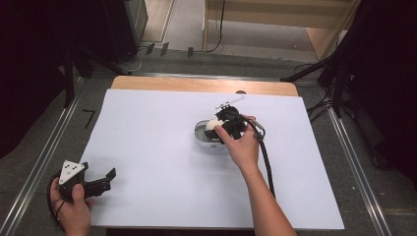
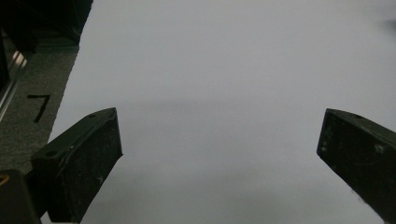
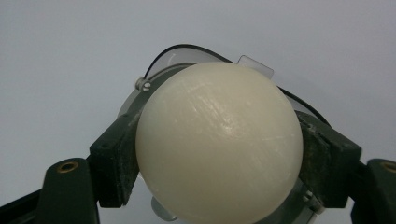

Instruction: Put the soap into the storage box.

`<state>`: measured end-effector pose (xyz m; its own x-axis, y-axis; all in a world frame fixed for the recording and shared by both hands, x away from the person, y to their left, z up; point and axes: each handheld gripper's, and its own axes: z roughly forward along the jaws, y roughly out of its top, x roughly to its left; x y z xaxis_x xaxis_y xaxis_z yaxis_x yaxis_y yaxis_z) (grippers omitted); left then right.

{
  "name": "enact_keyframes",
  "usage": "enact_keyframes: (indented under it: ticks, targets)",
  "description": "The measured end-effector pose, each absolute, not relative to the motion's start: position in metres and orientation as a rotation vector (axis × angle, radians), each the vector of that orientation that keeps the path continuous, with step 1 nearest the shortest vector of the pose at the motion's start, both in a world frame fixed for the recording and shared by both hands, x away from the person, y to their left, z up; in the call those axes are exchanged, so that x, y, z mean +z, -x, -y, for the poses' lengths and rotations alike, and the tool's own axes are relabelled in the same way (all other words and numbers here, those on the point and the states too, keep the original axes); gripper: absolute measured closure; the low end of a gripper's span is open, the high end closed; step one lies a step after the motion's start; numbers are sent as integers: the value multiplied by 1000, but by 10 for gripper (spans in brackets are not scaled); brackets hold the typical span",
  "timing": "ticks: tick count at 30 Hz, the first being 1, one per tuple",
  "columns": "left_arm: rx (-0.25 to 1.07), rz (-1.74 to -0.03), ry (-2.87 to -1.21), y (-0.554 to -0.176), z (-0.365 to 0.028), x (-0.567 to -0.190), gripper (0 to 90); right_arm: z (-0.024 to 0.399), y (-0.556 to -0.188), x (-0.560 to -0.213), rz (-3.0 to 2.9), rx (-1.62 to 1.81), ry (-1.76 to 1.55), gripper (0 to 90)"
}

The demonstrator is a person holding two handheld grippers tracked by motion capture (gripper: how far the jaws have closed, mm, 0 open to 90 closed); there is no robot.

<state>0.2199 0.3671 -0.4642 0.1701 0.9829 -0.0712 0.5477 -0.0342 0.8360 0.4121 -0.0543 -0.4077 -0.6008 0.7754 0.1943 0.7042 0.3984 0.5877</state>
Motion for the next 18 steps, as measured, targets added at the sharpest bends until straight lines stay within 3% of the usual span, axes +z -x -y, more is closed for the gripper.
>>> enact_keyframes:
  ticks: [18]
  targets:
    - [718, -1476, -1683, -220, -367, -464, 3, 51, -418, -417, -2540, 933, -1385, 247]
